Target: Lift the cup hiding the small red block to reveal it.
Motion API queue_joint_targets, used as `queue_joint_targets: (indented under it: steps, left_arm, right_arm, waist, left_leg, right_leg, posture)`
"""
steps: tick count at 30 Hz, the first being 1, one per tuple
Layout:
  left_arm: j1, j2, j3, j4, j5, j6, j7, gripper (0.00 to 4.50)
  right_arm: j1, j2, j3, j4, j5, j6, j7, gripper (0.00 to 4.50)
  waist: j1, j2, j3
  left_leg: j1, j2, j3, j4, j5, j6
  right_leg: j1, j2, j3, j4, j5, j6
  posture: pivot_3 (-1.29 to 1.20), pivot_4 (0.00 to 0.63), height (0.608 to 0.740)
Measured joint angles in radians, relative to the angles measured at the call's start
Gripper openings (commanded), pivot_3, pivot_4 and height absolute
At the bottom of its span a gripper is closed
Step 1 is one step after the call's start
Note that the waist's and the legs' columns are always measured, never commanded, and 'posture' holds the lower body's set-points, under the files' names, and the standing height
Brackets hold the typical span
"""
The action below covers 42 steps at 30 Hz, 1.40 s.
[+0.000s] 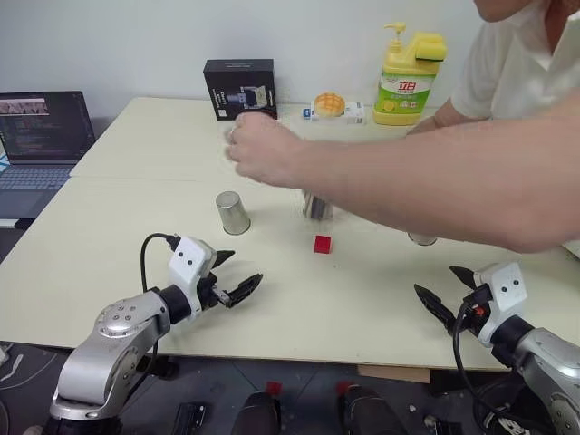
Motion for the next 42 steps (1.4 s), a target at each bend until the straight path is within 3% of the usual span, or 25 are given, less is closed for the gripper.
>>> queue_joint_targets:
  steps: [33,42]
  left_arm:
    - [-0.012,0.008,0.004,0.008,0.001,0.003,-0.009,4.49]
    - [0.016,-0.005,0.037,0.022,0.025,-0.002,0.065,4.49]
  right_arm:
    - [-0.026,0.000,0.006,-0.010,0.000,0.005,-0.001,4.50]
    - [-0.029,-0.010,0.020,-0.012,0.040,0.008,0.050,4.50]
  waist:
    - [0.000,0.000,0.000]
    - [0.000,0.000,0.000]
  left_leg:
    - [0.000,0.000,0.000,0.000,0.000,0.000]
    - [0.000,0.000,0.000,0.000,0.000,0.000]
  right_leg:
    - [0.000,0.000,0.000,0.000,0.000,0.000]
    - [0.000,0.000,0.000,0.000,0.000,0.000]
  posture:
    - [0.00,0.150,0.740]
    - [0.00,0.150,0.740]
